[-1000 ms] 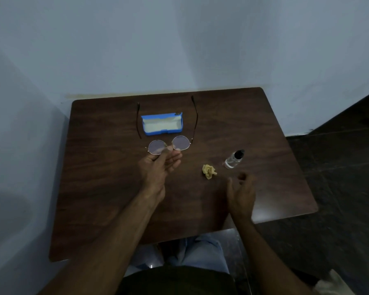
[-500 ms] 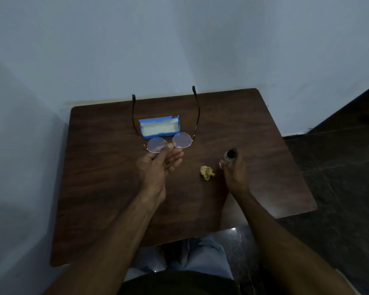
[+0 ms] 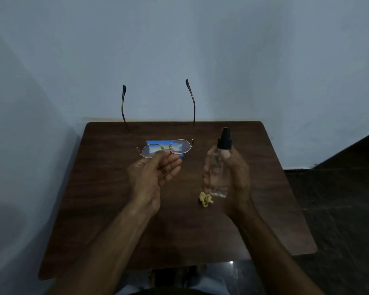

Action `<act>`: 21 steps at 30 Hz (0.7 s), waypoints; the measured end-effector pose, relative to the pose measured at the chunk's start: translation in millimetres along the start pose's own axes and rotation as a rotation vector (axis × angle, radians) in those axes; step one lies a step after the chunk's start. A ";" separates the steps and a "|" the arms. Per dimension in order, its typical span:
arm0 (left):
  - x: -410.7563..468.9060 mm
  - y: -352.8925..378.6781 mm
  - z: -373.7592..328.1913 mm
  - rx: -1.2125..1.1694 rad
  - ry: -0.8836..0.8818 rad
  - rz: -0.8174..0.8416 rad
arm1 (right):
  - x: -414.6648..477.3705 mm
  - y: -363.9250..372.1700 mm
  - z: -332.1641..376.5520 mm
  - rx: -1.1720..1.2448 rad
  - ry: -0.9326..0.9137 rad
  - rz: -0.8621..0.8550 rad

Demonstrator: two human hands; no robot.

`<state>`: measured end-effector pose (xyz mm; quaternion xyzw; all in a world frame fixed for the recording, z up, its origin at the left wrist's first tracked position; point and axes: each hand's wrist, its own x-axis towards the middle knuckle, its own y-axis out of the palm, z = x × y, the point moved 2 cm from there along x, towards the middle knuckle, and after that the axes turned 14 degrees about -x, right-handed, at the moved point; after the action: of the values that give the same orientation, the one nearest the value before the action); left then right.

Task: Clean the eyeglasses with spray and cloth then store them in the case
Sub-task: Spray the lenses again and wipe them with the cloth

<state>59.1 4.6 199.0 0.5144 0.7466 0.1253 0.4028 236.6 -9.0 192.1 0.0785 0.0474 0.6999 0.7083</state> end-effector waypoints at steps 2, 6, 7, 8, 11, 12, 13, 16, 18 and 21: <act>-3.2 7.0 -2.2 -0.019 0.007 -0.005 | 5.9 -0.4 8.5 0.062 0.050 0.122; -7.3 15.6 -7.1 -0.039 0.032 -0.024 | 16.3 -0.6 16.6 0.387 0.214 0.445; -7.8 16.7 -8.6 -0.050 0.042 -0.030 | 18.5 -0.8 17.3 0.446 0.226 0.500; -8.3 17.8 -10.0 -0.061 0.049 -0.036 | 20.3 -0.1 19.0 0.465 0.223 0.517; -9.3 19.0 -12.5 -0.059 0.066 -0.055 | 26.7 1.9 21.3 0.281 0.197 0.396; -9.4 19.3 -12.9 -0.054 0.071 -0.062 | 29.0 1.0 21.4 0.154 0.169 0.323; -9.3 19.5 -13.3 -0.050 0.076 -0.072 | 31.1 0.3 22.3 0.005 0.098 0.258; -9.3 20.1 -14.8 -0.046 0.090 -0.095 | 35.3 -2.7 22.5 -0.503 -0.219 0.174; -9.3 21.7 -14.8 -0.055 0.096 -0.100 | 39.9 -4.0 17.9 -0.730 -0.344 0.138; -8.2 24.1 -13.9 -0.053 0.104 -0.114 | 45.4 -1.3 13.0 -0.893 -0.456 0.072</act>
<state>66.2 11.3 226.4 0.4532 0.7910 0.1486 0.3833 240.8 35.8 206.6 -0.0798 -0.4154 0.6411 0.6404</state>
